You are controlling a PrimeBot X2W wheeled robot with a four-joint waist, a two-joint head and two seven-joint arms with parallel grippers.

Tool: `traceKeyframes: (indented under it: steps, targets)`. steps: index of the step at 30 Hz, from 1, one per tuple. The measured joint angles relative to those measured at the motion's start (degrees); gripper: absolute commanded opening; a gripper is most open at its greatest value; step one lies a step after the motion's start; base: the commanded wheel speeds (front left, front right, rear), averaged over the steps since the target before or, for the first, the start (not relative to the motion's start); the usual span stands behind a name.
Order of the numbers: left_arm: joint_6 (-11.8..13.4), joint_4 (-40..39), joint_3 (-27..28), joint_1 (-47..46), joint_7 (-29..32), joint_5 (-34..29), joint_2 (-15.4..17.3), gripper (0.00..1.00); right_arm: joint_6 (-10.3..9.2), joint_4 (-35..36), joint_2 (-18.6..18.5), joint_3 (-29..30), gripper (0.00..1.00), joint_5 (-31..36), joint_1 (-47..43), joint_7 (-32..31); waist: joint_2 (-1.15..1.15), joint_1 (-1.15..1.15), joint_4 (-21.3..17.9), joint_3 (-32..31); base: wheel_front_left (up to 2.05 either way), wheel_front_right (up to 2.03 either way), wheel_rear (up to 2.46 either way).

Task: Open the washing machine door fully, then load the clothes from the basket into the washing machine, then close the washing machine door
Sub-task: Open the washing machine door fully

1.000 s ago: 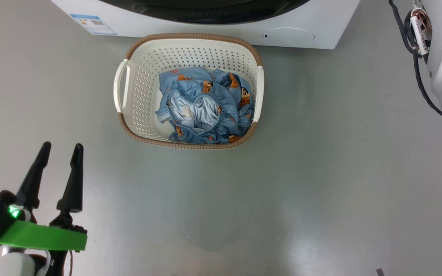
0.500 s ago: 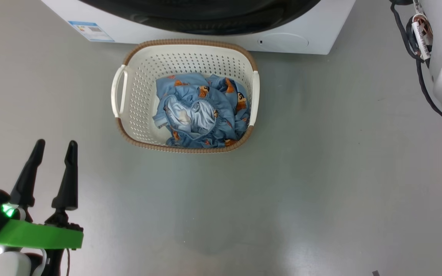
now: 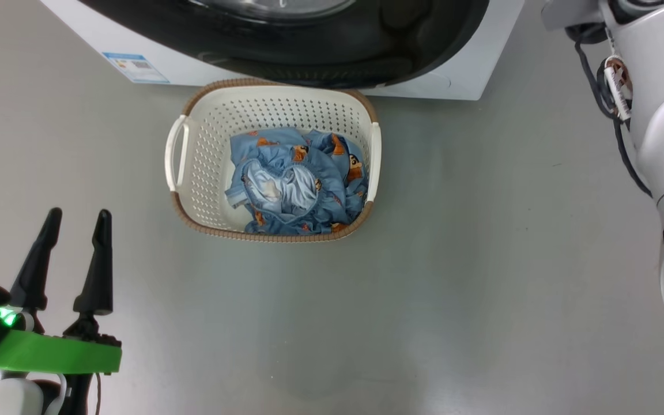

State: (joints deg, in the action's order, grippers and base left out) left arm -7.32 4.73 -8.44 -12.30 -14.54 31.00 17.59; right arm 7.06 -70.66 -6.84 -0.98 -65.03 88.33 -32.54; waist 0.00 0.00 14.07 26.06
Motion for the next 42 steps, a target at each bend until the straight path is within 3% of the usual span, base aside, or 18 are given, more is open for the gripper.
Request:
traceKeyframes:
  steps: [27,42]
  targets:
    - [0.00,-0.59,0.80,1.34,0.00,-1.20,-0.19,1.00,0.01,15.53,1.67,-12.17,0.00,-8.82,-14.29,-8.91,0.00,0.00,-1.17,-3.62,0.00,0.00,0.00]
    - [0.00,-0.52,1.12,3.70,0.00,-3.23,-0.68,1.00,0.01,26.83,1.96,-20.28,0.00,-16.36,-27.13,-16.16,0.00,0.00,-1.28,-8.15,0.00,0.00,0.00]
